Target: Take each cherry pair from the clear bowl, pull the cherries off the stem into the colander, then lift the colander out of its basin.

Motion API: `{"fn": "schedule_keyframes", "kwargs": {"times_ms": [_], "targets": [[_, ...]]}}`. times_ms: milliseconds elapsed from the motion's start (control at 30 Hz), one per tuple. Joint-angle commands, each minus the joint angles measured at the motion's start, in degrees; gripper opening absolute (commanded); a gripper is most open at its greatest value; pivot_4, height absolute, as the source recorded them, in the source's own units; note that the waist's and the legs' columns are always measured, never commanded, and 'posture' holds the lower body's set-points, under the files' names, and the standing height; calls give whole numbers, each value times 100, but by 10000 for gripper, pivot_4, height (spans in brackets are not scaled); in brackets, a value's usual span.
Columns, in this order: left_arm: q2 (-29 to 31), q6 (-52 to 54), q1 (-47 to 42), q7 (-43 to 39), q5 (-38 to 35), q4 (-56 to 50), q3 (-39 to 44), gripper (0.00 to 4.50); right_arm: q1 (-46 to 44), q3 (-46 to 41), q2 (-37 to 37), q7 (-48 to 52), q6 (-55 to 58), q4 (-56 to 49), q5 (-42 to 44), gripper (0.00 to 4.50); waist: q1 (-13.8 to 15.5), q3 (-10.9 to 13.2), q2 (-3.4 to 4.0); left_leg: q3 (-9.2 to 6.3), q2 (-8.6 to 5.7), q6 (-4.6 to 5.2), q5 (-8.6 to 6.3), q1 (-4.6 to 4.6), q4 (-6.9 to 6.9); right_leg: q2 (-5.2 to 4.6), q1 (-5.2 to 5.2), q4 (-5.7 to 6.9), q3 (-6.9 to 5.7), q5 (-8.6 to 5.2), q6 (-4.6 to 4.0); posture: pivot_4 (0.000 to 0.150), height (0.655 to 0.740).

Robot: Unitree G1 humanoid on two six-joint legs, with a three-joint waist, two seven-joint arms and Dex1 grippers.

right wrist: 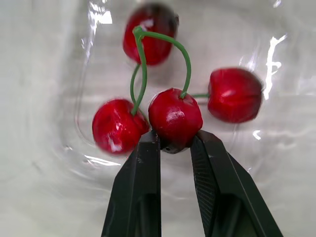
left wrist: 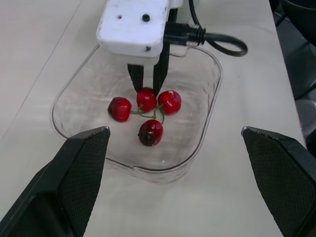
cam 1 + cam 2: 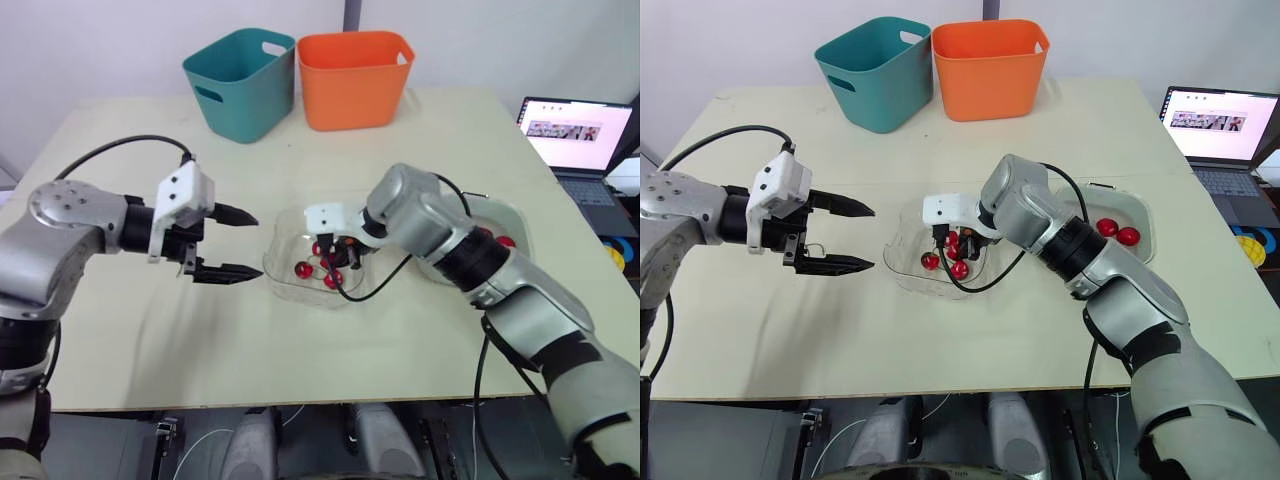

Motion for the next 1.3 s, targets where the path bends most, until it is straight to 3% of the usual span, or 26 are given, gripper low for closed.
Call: {"fn": "schedule_keyframes", "kwargs": {"times_ms": [33, 333, 500, 733, 900, 1267, 1300], "targets": [[51, -107, -79, -43, 48, 102, 91, 45000, -185, -401, -216, 65, 197, -491, 150, 6005, 1, 0, 0, 0, 0, 0, 0, 0, 0, 0, 0, 0, 0, 0, 0, 1500, 7400], [-343, 757, -961, 270, -737, 538, 567, 45000, -121, -1488, -807, -509, 797, -1300, 455, 6005, 6, 1, 1, -3, -5, 0, 0, -6, 3, -3, -4, 2, -1, -2, 4, 1500, 7400], [-727, 1003, -1596, 595, -1043, 983, 817, 45000, -269, -2326, -657, -1423, 1584, -1543, 604, 6005, 1, 0, 0, -3, -5, 0, 0, -4, 3, -3, -5, 9, 0, -2, 4, 1500, 7400], [-1520, 88, -2513, 1093, -586, 2066, 827, 45000, -675, -3645, 511, -3263, 3009, -1919, 737, 6005, 4, 0, 0, -3, -5, -1, 1, -2, 1, -4, -7, 16, 2, 0, 2, 1500, 7400], [-1931, -477, -3023, 1231, -334, 2753, 805, 45000, -731, -4196, 1101, -4234, 3334, -2437, 831, 6005, 36, 0, 0, -3, -10, -1, 1, -7, 0, -10, -9, 17, 1, 1, 3, 1500, 7400], [-2604, -1136, -3971, 965, 174, 4390, 612, 45000, -481, -4102, 1144, -4872, 3619, -3215, 1459, 6005, 27, 0, 0, -5, -13, 0, 1, -7, -1, -9, -10, 17, 1, 0, 3, 1500, 7400], [-2638, -1119, -3998, 899, 193, 4446, 587, 43306, -473, -4098, 1136, -4910, 3633, -3230, 1509, 5980, 16, 0, 0, -5, -13, 0, 1, -7, -2, -10, -10, 17, 1, 1, 3, 1500, 7400]]}}
